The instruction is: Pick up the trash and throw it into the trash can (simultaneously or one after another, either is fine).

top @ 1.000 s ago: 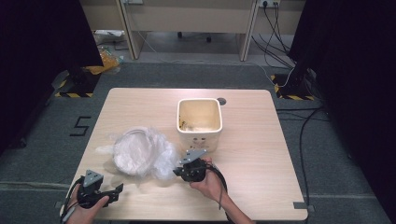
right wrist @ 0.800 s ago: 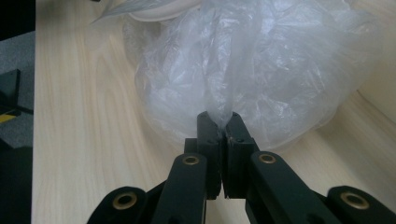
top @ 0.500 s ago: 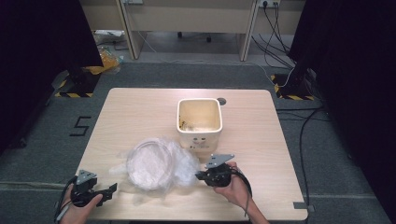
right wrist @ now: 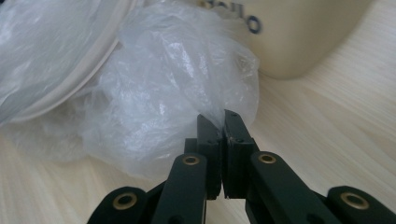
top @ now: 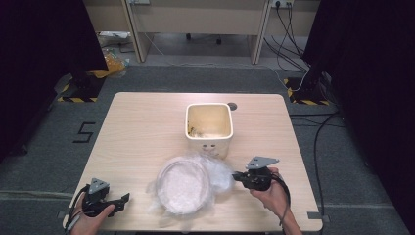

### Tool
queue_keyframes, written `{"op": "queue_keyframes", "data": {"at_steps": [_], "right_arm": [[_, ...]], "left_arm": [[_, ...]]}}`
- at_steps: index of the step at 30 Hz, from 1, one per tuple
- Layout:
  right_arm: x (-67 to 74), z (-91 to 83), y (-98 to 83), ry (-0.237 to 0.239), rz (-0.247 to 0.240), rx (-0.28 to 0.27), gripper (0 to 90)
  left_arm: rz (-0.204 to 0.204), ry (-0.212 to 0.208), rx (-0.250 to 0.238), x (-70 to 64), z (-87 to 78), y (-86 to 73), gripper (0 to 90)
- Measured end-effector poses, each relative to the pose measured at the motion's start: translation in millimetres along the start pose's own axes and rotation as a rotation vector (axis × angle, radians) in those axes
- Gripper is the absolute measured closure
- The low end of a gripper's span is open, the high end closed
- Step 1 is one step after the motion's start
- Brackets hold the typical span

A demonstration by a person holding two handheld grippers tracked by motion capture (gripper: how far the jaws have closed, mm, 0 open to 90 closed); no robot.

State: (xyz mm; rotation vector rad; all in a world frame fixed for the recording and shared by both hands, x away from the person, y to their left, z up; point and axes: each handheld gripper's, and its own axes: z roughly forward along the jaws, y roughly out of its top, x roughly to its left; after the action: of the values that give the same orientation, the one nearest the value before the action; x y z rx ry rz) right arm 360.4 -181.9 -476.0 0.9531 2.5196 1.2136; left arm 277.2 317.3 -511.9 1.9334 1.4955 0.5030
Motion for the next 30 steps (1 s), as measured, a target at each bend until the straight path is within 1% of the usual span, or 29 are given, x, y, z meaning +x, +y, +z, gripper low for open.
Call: {"op": "queue_keyframes", "data": {"at_steps": [1,2,3,4,5,6,7,8,9,10,11,12,13,14,15,17,19,20,21,22,23,26,27,28,29,30], "right_arm": [[-4.1,-4.5,-3.1,-0.014,0.015,-0.005,87.7],[-4.1,-4.5,-3.1,-0.014,0.015,-0.005,87.7],[-8.4,-8.8,-6.0,-0.027,0.029,-0.007,87.7],[-19.6,-17.9,-12.0,-0.063,0.058,-0.007,87.7],[-19.6,-17.9,-12.0,-0.063,0.058,-0.007,87.7],[-29.4,-24.7,-17.1,-0.093,0.089,-0.011,87.7],[-35.5,-28.7,-20.1,-0.105,0.101,-0.014,87.7],[-41.3,-33.0,-23.3,-0.118,0.119,-0.017,87.7],[-41.3,-33.0,-23.3,-0.118,0.119,-0.017,87.7],[-53.5,-42.5,-30.4,-0.15,0.157,-0.025,87.7],[-53.5,-42.5,-30.4,-0.15,0.157,-0.025,87.7],[-57.2,-45.9,-32.8,-0.163,0.169,-0.025,87.8],[-67.3,-54.4,-40.8,-0.199,0.205,-0.027,87.8],[-67.3,-54.4,-40.8,-0.199,0.205,-0.027,87.8],[-70.8,-56.7,-43.7,-0.211,0.208,-0.025,87.8],[-81.6,-63.7,-55.9,-0.235,0.249,-0.019,87.8],[-83.7,-65.1,-58.3,-0.239,0.257,-0.019,87.8],[-87.0,-67.2,-61.9,-0.247,0.266,-0.022,87.8],[-91.2,-70.2,-66.4,-0.256,0.285,-0.03,87.8],[-91.2,-70.2,-66.4,-0.256,0.285,-0.03,87.8],[-94.9,-73.8,-69.3,-0.269,0.294,-0.032,87.9],[-98.9,-79.7,-71.4,-0.297,0.298,-0.027,87.8],[-100.1,-82.1,-71.9,-0.31,0.297,-0.026,87.8],[-100.1,-82.1,-71.9,-0.31,0.297,-0.026,87.8],[-102.9,-87.1,-73.2,-0.329,0.299,-0.028,87.7],[-103.3,-88.2,-73.6,-0.334,0.301,-0.032,86.5]], "left_arm": [[0.004,-0.001,-0.001,-1.6,0.4,0.6,16.5],[0.004,-0.001,-0.001,-1.6,0.4,0.6,16.5],[0.01,-0.007,-0.002,-4.3,1.3,1.3,16.5],[0.021,-0.014,-0.002,-8.7,3.1,2.4,16.5],[0.021,-0.014,-0.002,-8.7,3.1,2.4,16.5],[0.025,-0.022,-0.003,-11.6,4.7,2.9,16.5],[0.04,-0.041,-0.001,-17.3,7.6,3.9,16.5],[0.05,-0.05,-0.001,-20.2,9.1,4.4,16.5],[0.05,-0.05,-0.001,-20.2,9.1,4.4,16.5],[0.067,-0.057,-0.004,-26.5,12.5,5.5,16.5],[0.067,-0.057,-0.004,-26.5,12.5,5.5,16.6],[0.076,-0.06,-0.004,-29.2,13.9,6.0,16.6],[0.087,-0.068,-0.015,-34.2,17.0,6.9,16.6],[0.087,-0.068,-0.015,-34.2,17.0,6.9,16.6],[0.097,-0.074,-0.018,-37.0,18.6,7.4,16.6],[0.111,-0.078,-0.021,-42.2,21.0,8.6,16.4],[0.115,-0.082,-0.021,-43.8,21.7,9.1,16.4],[0.115,-0.08,-0.025,-44.9,22.4,9.2,16.4],[0.122,-0.079,-0.023,-46.2,23.2,9.5,15.8],[0.12,-0.078,-0.025,-47.2,23.8,9.6,15.8],[0.128,-0.075,-0.025,-49.2,24.7,9.9,15.6],[0.134,-0.071,-0.03,-51.3,25.6,9.8,15.6],[0.144,-0.071,-0.031,-53.5,26.3,9.8,15.6],[0.144,-0.071,-0.031,-53.5,26.3,9.8,15.6],[0.147,-0.072,-0.031,-54.5,26.5,9.9,15.6],[0.149,-0.074,-0.031,-55.4,26.7,10.0,15.7]]}}
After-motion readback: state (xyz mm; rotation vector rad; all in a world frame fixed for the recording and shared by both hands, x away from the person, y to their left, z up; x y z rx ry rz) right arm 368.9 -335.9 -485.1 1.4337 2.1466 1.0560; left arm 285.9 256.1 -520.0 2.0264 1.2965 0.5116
